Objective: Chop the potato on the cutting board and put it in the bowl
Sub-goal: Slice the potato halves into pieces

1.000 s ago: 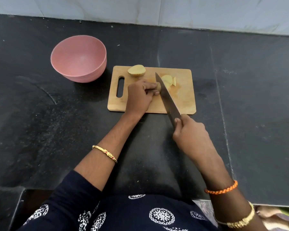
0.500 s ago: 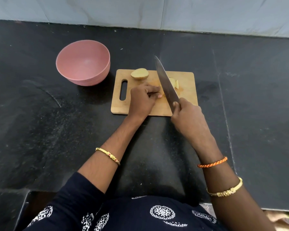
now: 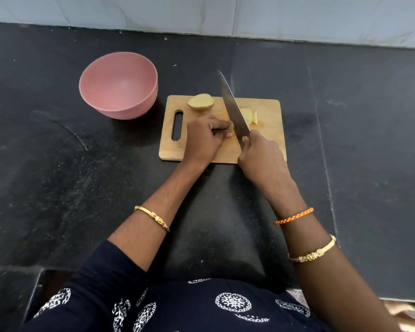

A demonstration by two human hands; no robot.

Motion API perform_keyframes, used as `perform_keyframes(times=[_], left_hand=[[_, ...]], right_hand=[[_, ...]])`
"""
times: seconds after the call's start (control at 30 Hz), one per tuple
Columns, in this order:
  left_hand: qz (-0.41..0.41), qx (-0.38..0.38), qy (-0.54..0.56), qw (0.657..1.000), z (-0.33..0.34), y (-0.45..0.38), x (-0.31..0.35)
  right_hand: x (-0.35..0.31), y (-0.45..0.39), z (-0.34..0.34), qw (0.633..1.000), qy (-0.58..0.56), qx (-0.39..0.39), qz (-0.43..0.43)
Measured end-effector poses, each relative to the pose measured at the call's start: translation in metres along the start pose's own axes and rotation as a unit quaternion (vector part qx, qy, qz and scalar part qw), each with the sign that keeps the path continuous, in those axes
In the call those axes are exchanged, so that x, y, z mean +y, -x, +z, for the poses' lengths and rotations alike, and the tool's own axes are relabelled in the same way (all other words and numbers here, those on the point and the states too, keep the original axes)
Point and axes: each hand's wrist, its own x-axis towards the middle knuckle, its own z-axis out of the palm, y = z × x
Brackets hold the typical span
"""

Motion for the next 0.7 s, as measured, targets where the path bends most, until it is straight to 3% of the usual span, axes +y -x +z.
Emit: perform_keyframes(times=[0.57, 0.7], left_hand=[[0.0, 0.016, 0.023, 1.0, 0.0, 0.001, -0.001], [-0.002, -0.022, -0.026, 0.999, -0.003, -0.001, -0.002]], right_hand=[[0.023, 0.04, 0.003, 0.996, 0.036, -0.056, 0.062], [0.034, 0.048, -0.005, 0.999, -0.026, -0.008, 0.04]])
